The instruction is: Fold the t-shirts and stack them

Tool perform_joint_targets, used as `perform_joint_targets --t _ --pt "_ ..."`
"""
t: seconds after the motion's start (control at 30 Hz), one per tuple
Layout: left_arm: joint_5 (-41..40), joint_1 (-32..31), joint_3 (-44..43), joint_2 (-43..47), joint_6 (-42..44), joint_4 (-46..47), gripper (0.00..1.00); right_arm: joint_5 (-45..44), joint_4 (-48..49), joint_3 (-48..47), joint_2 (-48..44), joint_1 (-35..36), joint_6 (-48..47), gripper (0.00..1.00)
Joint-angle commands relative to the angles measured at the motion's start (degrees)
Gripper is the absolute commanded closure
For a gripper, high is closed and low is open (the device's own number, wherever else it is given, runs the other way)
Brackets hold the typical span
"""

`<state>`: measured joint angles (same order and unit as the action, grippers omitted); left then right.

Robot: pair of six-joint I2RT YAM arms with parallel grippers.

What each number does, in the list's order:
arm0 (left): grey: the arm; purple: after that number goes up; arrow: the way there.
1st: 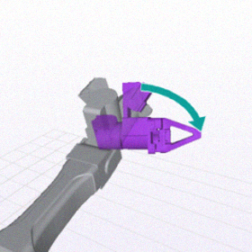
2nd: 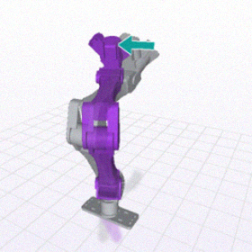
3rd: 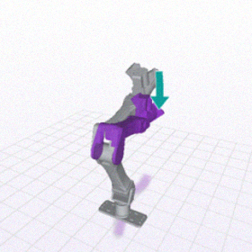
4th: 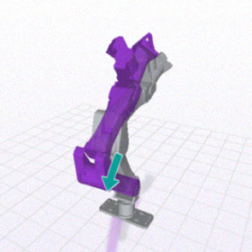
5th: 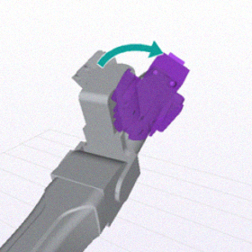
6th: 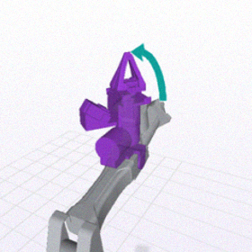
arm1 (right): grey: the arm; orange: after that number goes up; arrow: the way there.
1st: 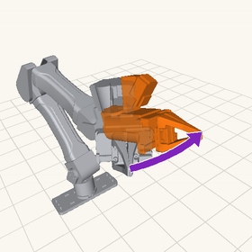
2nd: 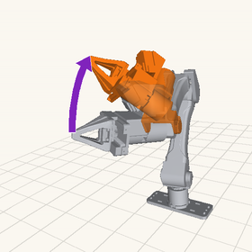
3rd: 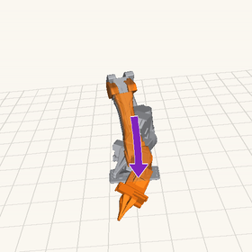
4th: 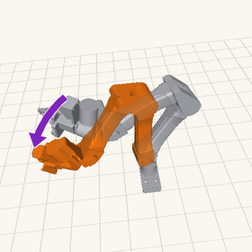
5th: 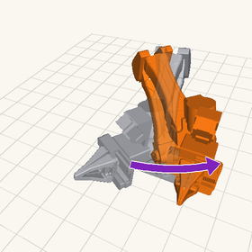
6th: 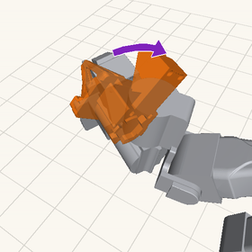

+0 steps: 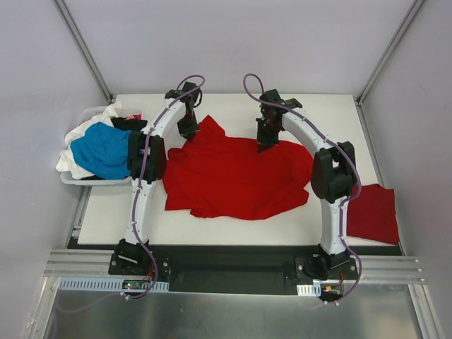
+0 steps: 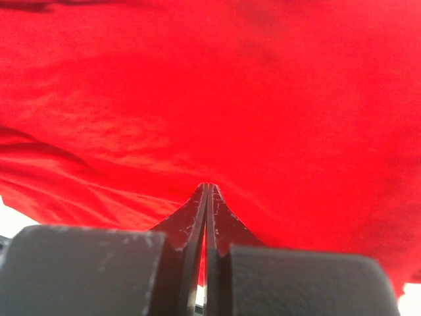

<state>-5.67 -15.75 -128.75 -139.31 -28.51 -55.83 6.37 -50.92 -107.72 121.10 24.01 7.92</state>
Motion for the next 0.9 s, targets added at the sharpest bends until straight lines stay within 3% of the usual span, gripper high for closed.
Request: perform_joint_targets --t 0.0,0.23,0.5,0.87 --pt "4.5 -0.2 -1.2 -0.9 4.9 7.1 1.00 3.0 2.0 -0.1 -2.8 2.9 1.2 0.99" --pt "18.4 -0.2 -3.0 -1.2 2.9 16.2 1.00 3.5 3.4 4.2 -3.3 7.1 1.2 0.99" --pt "19.2 2.1 -9.2 -7.6 -3.8 16.5 1.00 3.4 3.5 1.6 -2.6 9.5 2.2 0.99" --pt "22.7 2.3 0.5 -2.3 -2.0 15.8 1.00 2.9 3.8 4.6 -4.9 9.7 2.0 0.99"
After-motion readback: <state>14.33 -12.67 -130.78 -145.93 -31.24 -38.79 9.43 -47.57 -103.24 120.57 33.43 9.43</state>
